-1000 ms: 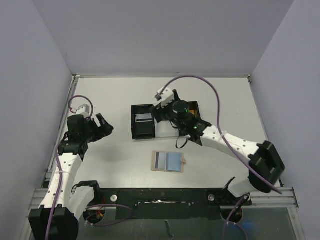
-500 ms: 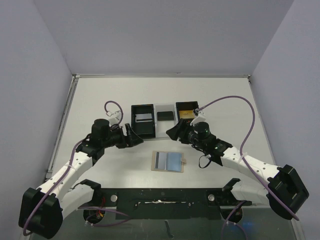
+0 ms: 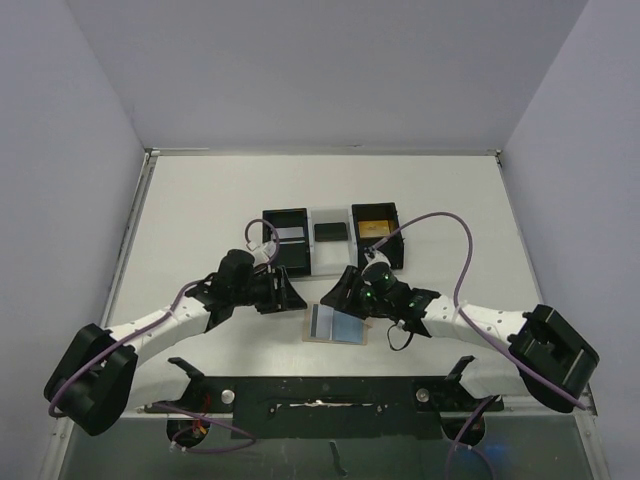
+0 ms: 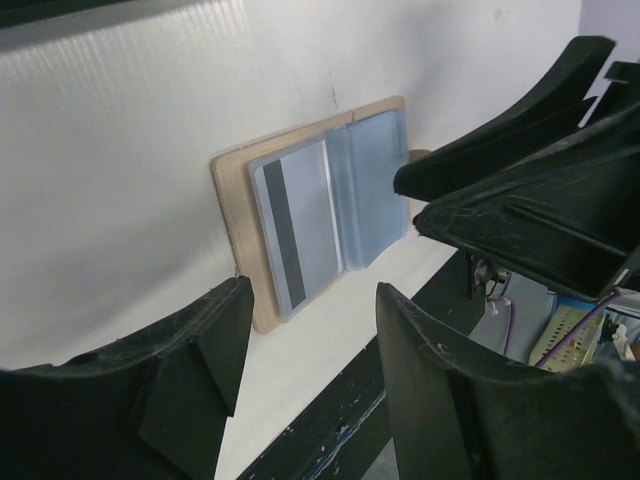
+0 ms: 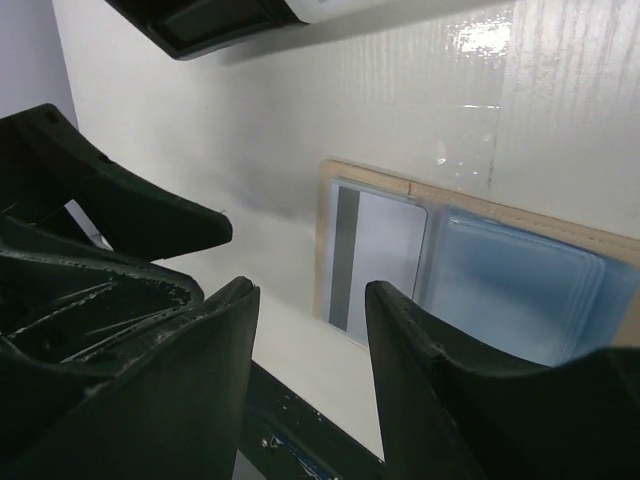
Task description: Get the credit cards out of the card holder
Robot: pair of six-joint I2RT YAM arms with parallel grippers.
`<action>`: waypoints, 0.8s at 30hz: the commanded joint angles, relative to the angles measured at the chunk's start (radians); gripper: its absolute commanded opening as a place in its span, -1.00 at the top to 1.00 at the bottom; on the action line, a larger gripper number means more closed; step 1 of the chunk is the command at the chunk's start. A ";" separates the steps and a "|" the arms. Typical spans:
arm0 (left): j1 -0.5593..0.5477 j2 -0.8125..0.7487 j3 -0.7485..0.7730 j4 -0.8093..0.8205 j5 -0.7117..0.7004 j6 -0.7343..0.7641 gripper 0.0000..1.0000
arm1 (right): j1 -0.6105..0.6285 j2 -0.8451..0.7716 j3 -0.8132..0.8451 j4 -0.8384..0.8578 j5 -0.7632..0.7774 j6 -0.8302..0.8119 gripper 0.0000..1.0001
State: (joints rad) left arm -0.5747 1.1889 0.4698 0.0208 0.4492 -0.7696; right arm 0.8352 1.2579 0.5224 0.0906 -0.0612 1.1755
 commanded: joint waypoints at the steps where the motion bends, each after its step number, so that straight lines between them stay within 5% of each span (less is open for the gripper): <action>1: -0.013 0.011 0.018 0.100 -0.004 -0.023 -0.01 | 0.008 0.034 0.011 0.023 -0.031 0.041 0.07; 24: -0.076 0.134 0.035 0.135 0.016 -0.017 0.10 | 0.022 0.150 0.042 -0.126 0.005 0.052 0.25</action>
State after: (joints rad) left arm -0.6289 1.2964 0.4698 0.0898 0.4500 -0.8005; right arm 0.8581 1.4254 0.5411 0.0204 -0.1093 1.2190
